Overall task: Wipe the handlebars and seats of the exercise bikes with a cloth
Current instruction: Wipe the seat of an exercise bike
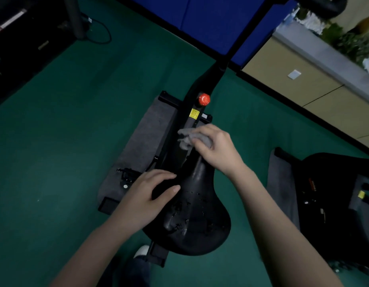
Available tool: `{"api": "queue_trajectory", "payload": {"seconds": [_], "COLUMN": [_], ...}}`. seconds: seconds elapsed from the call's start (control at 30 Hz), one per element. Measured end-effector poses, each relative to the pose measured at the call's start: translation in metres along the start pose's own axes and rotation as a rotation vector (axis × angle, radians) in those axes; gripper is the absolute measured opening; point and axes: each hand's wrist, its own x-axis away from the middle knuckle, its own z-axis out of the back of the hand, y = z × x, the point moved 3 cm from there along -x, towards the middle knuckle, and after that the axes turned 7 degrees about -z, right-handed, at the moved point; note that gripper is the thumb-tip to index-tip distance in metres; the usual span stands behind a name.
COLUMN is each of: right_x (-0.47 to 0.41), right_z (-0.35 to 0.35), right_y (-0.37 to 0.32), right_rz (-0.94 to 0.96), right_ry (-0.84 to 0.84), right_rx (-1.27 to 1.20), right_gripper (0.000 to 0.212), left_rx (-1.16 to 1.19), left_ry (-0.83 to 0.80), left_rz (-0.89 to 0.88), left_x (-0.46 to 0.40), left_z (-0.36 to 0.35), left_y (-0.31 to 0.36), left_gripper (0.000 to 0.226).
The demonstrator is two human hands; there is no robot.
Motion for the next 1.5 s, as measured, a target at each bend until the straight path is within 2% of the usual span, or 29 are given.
{"api": "queue_trajectory", "payload": {"seconds": [0.07, 0.17, 0.33, 0.43, 0.5, 0.57, 0.7, 0.73, 0.8, 0.9, 1.0, 1.23, 1.3, 1.4, 1.5], "right_x": [0.004, 0.029, 0.068, 0.045, 0.022, 0.004, 0.001, 0.006, 0.022, 0.053, 0.085, 0.143, 0.150, 0.143, 0.135], "right_z": [-0.002, -0.015, -0.026, -0.018, -0.015, -0.008, -0.006, -0.010, -0.017, -0.025, -0.029, -0.027, -0.024, -0.027, -0.036], "right_y": [-0.001, -0.010, -0.012, -0.012, -0.008, -0.002, 0.018, 0.023, 0.026, 0.029, 0.024, 0.024, 0.039, 0.055, 0.054], "right_rz": [-0.099, -0.016, 0.119, 0.145, 0.097, -0.042, -0.459, -0.501, -0.553, -0.612, -0.642, -0.535, -0.600, -0.709, -0.687], "right_ry": [0.073, 0.138, 0.099, 0.084, 0.027, 0.026, 0.072, 0.096, 0.148, 0.192, 0.243, 0.204, 0.150, 0.029, 0.010], "right_rx": [-0.105, -0.045, 0.035, 0.194, 0.219, 0.051, -0.686, -0.814, -0.916, -0.876, -0.688, -0.238, -0.270, -0.510, -0.768], "right_gripper": [0.019, 0.020, 0.023, 0.020, 0.021, 0.019, 0.014, 0.016, 0.021, 0.029, 0.021, 0.012, 0.013, 0.020, 0.034], "left_rx": [-0.014, -0.019, 0.021, 0.016, 0.020, 0.026, 0.052, 0.055, 0.053, 0.041, 0.026, -0.030, -0.020, -0.027, -0.049], "left_ry": [-0.012, -0.024, -0.036, -0.039, -0.034, -0.034, -0.035, -0.036, -0.041, -0.040, -0.034, -0.012, 0.004, 0.030, 0.062], "left_rz": [-0.011, -0.036, -0.031, -0.047, -0.044, -0.038, -0.040, -0.036, -0.037, -0.042, -0.055, -0.076, -0.081, -0.102, -0.100], "left_x": [-0.002, -0.005, -0.005, -0.004, -0.004, -0.004, -0.002, -0.002, -0.001, -0.001, 0.001, 0.015, 0.022, 0.031, 0.038], "left_z": [-0.003, -0.006, -0.005, -0.004, -0.003, -0.003, -0.004, -0.003, -0.002, -0.001, -0.002, -0.001, 0.000, 0.001, 0.002], "left_y": [0.002, 0.005, 0.003, 0.003, 0.001, 0.000, -0.002, -0.004, -0.005, -0.004, -0.002, -0.003, -0.003, -0.001, 0.000], "left_gripper": [0.050, 0.049, 0.050, 0.044, 0.044, 0.048, 0.051, 0.049, 0.049, 0.049, 0.052, 0.056, 0.058, 0.060, 0.063]}}
